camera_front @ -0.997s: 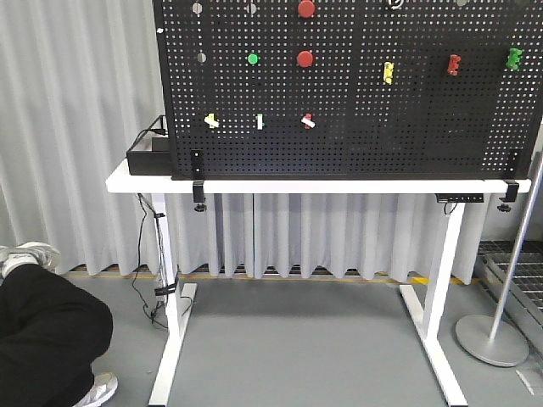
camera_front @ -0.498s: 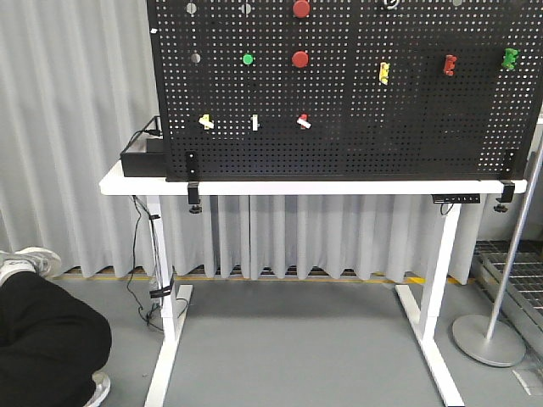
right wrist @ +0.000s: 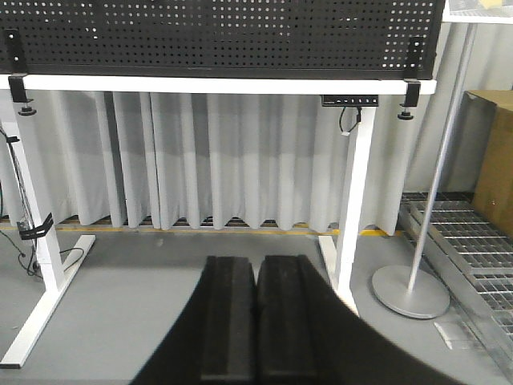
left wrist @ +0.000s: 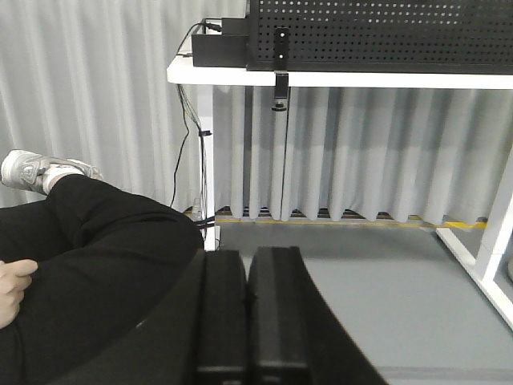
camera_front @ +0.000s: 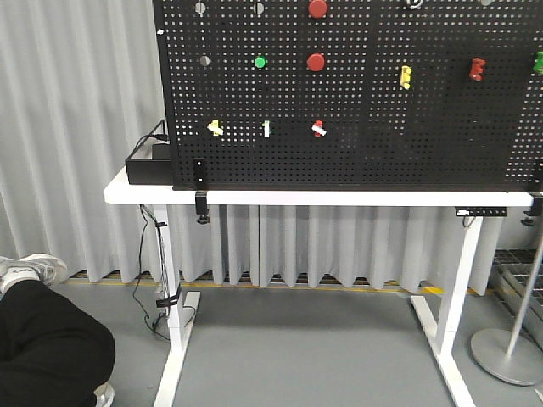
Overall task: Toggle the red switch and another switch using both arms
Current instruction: 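Drive the base forward toward the black pegboard with the switches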
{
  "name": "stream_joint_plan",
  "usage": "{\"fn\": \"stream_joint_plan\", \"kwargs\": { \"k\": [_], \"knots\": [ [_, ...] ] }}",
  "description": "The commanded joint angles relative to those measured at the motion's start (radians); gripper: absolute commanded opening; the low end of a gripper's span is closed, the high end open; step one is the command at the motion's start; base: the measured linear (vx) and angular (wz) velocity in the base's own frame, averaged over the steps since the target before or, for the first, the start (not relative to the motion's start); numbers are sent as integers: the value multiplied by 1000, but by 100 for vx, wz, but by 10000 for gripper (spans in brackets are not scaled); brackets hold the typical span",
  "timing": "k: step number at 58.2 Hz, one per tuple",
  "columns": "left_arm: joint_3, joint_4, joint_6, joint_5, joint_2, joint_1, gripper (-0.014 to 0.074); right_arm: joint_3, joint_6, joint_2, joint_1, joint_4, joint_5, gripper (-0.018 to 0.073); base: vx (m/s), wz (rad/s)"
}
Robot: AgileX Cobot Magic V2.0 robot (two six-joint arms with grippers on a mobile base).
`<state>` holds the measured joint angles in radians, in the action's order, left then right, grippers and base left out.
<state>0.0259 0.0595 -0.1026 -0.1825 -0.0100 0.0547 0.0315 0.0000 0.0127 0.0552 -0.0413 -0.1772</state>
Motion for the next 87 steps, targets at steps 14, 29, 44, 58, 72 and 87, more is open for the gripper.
{"fn": "stream_joint_plan", "kwargs": {
  "k": [14,29,44,58,72,87],
  "knots": [
    [17,-2,-11,82,-19,-2,2,6,0,11,4,-3,84,-6,15,-6],
    [17,-2,-11,82,-19,-2,2,6,0,11,4,-3,84,-6,22,-8],
    [17,-2,-11,82,-19,-2,2,6,0,11,4,-3,80,-6,27,3],
    [17,-2,-11,82,-19,-2,2,6,0,11,4,-3,81,-6,33,5],
    [17,-2,-11,82,-19,-2,2,6,0,11,4,-3,81,-6,35,1],
    [17,-2,-11,82,-19,-2,2,6,0,11,4,-3,81,-6,32,-1]
  ]
}}
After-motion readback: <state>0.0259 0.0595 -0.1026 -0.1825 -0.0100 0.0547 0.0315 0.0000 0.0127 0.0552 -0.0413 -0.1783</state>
